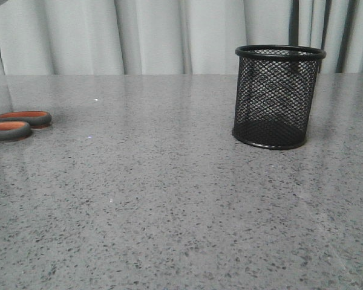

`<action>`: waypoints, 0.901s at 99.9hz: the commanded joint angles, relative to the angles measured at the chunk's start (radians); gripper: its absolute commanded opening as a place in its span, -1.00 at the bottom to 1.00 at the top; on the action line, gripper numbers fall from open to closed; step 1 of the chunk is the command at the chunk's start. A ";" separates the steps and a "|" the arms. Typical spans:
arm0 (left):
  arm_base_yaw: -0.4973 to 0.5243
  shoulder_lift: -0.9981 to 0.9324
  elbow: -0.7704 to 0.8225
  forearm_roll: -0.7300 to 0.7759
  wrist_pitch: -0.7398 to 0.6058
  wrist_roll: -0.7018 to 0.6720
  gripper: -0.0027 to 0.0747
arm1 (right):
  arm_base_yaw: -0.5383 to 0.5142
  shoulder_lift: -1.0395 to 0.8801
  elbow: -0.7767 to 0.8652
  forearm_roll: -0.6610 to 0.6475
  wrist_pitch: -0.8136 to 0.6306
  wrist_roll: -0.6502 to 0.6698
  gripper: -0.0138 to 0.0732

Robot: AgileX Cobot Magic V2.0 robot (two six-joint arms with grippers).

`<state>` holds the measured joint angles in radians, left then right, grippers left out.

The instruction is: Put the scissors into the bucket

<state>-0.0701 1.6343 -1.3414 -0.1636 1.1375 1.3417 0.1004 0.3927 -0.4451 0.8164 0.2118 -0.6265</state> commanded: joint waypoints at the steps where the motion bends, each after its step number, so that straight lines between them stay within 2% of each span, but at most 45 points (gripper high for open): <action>1: 0.004 -0.032 -0.034 -0.010 0.002 0.053 0.02 | 0.000 0.015 -0.038 0.005 -0.066 -0.006 -0.09; 6: 0.006 -0.028 -0.034 0.003 0.009 0.088 0.02 | 0.002 0.015 -0.038 0.005 -0.066 -0.006 -0.09; 35: 0.055 0.025 -0.034 0.019 0.001 0.094 0.02 | 0.016 0.015 -0.038 0.005 -0.062 -0.006 -0.09; 60: 0.066 0.066 -0.034 -0.061 0.002 0.128 0.02 | 0.016 0.015 -0.038 0.005 -0.062 -0.006 -0.09; 90: 0.066 0.082 -0.035 -0.074 -0.012 0.130 0.02 | 0.016 0.015 -0.038 0.005 -0.058 -0.006 -0.09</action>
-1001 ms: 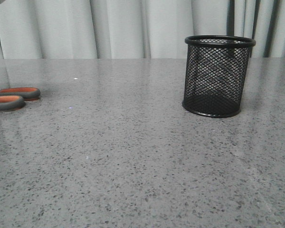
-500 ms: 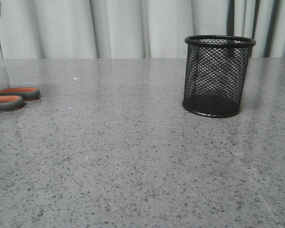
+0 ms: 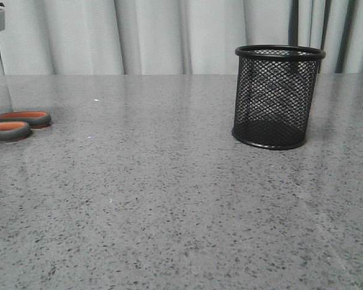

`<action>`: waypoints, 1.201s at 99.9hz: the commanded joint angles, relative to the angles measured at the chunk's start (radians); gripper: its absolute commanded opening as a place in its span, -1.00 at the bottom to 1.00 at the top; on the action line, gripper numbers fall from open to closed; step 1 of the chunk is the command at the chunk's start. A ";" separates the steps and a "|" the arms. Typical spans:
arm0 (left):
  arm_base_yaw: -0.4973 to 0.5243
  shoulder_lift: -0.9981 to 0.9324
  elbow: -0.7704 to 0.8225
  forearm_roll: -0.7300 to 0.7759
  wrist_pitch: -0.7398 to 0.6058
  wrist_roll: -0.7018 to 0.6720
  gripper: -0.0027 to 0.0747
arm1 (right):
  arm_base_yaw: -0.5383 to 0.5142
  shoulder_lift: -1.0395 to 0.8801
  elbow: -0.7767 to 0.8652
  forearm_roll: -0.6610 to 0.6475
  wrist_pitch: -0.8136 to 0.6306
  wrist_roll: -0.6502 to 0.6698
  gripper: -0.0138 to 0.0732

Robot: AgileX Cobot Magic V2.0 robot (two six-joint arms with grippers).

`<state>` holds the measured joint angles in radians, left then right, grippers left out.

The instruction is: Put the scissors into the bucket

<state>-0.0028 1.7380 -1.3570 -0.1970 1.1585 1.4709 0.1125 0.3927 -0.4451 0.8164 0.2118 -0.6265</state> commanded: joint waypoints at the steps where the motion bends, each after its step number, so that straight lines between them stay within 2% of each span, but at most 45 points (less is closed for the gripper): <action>1: -0.001 -0.022 -0.020 -0.040 -0.033 0.000 0.02 | 0.004 0.015 -0.038 0.005 -0.058 -0.006 -0.09; 25: 0.001 -0.002 -0.020 -0.086 -0.025 0.000 0.01 | 0.004 0.015 -0.038 0.005 -0.058 -0.006 -0.09; 42: -0.005 0.002 -0.020 -0.086 -0.012 -0.002 -0.29 | 0.004 0.015 -0.038 0.005 -0.058 -0.006 -0.09; 60: -0.005 0.002 -0.020 -0.086 -0.006 -0.006 -0.33 | 0.004 0.015 -0.038 0.005 -0.058 -0.006 -0.09; 65: -0.005 0.002 -0.020 -0.088 -0.006 -0.009 -0.40 | 0.004 0.015 -0.038 0.005 -0.058 -0.006 -0.09; 80: -0.005 -0.001 -0.020 -0.092 -0.006 -0.013 -0.76 | 0.004 0.015 -0.038 0.005 -0.058 -0.006 -0.09; 95: -0.005 -0.026 -0.020 -0.095 -0.017 -0.037 -0.97 | 0.004 0.015 -0.038 0.005 -0.058 -0.006 -0.09; 120: -0.005 -0.126 -0.023 -0.115 -0.079 -0.037 -0.99 | 0.004 0.015 -0.038 0.005 -0.060 -0.006 -0.09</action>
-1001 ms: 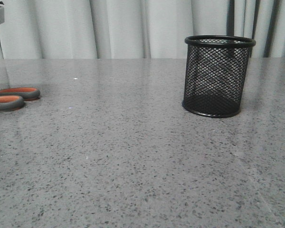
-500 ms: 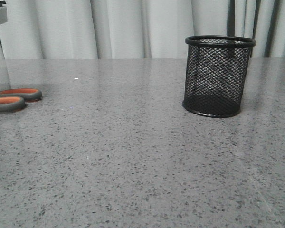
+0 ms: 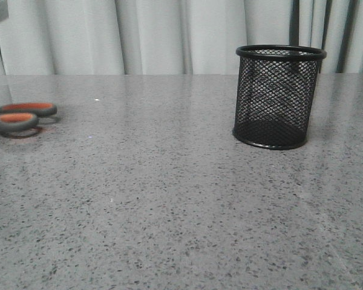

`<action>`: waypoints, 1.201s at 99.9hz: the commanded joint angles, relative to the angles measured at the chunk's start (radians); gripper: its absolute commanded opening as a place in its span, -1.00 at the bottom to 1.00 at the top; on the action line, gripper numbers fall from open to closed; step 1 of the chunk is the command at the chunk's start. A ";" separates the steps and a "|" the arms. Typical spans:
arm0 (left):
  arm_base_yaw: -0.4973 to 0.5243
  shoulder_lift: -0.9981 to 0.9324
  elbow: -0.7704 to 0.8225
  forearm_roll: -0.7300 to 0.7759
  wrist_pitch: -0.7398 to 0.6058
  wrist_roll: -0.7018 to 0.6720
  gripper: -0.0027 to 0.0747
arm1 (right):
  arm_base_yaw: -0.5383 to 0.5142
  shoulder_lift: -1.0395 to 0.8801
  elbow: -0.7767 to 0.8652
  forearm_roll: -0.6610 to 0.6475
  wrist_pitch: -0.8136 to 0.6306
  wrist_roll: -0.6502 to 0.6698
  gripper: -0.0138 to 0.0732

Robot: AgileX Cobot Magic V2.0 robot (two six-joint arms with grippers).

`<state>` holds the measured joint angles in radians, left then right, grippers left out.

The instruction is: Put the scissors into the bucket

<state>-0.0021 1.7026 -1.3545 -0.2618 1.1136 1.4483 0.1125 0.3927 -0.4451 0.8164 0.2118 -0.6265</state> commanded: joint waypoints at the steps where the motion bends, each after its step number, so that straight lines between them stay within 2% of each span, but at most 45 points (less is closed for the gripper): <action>1: -0.006 -0.098 -0.026 -0.059 -0.038 -0.014 -0.99 | 0.004 0.015 -0.038 0.005 -0.060 -0.006 -0.09; 16: -0.011 -0.173 -0.026 -0.134 -0.094 -0.014 -0.98 | 0.004 0.015 -0.045 0.014 -0.050 -0.006 -0.09; 28: -0.052 -0.245 -0.026 -0.157 -0.176 -0.014 -0.99 | 0.018 0.015 -0.097 0.029 0.021 -0.006 -0.09; 41: -0.153 -0.310 -0.026 -0.178 -0.266 -0.014 -0.98 | 0.062 0.045 -0.187 0.116 0.112 -0.006 -0.09; 55: -0.304 -0.347 -0.026 -0.185 -0.342 -0.014 -0.98 | 0.137 0.148 -0.309 0.126 0.254 -0.007 -0.08; 65: -0.413 -0.364 -0.026 -0.181 -0.403 -0.014 -0.99 | 0.199 0.241 -0.394 0.129 0.297 -0.007 -0.08; 72: -0.474 -0.374 -0.026 -0.167 -0.448 -0.014 -0.98 | 0.234 0.295 -0.446 0.129 0.302 -0.007 0.02; 82: -0.540 -0.391 -0.026 -0.148 -0.505 -0.014 -0.98 | 0.270 0.359 -0.506 0.132 0.302 -0.007 0.33; 89: -0.575 -0.401 -0.026 -0.148 -0.532 -0.014 -0.98 | 0.282 0.396 -0.534 0.175 0.303 -0.007 0.47; 103: -0.624 -0.427 -0.026 -0.148 -0.578 -0.014 -0.99 | 0.284 0.449 -0.563 0.274 0.307 -0.007 0.49; 120: -0.654 -0.454 -0.026 -0.148 -0.605 -0.014 -0.98 | 0.284 0.499 -0.588 0.294 0.303 -0.007 0.49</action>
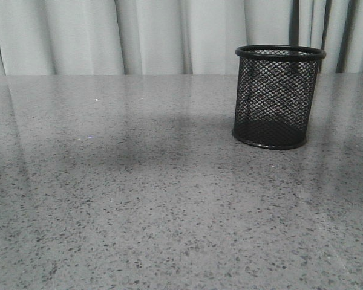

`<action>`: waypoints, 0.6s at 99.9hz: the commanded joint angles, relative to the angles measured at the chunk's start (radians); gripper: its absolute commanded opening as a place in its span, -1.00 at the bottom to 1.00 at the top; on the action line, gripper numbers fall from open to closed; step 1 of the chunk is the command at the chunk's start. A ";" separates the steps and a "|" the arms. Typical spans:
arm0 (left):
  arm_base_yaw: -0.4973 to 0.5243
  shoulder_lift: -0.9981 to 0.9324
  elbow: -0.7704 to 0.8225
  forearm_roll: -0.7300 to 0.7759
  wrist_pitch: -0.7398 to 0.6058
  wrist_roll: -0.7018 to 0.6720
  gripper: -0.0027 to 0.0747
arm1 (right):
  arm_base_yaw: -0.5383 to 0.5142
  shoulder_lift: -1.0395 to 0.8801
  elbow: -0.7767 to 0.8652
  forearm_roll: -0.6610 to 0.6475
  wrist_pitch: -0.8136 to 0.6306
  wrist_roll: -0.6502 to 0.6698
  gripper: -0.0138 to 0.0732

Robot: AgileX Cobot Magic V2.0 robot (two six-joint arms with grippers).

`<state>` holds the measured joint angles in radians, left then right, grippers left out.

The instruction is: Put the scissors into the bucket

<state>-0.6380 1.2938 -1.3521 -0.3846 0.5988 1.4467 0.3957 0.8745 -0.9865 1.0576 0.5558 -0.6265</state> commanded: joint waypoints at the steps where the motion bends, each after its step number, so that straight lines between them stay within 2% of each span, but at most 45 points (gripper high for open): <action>1: -0.020 -0.045 -0.028 -0.025 -0.090 -0.013 -0.98 | 0.001 0.022 -0.050 0.054 -0.041 -0.007 0.49; 60: -0.022 -0.078 -0.028 -0.028 -0.090 -0.013 -0.98 | 0.001 0.208 -0.153 0.106 -0.058 -0.007 0.49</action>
<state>-0.6534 1.2588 -1.3496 -0.3846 0.5896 1.4467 0.3957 1.0783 -1.1028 1.1179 0.5436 -0.6265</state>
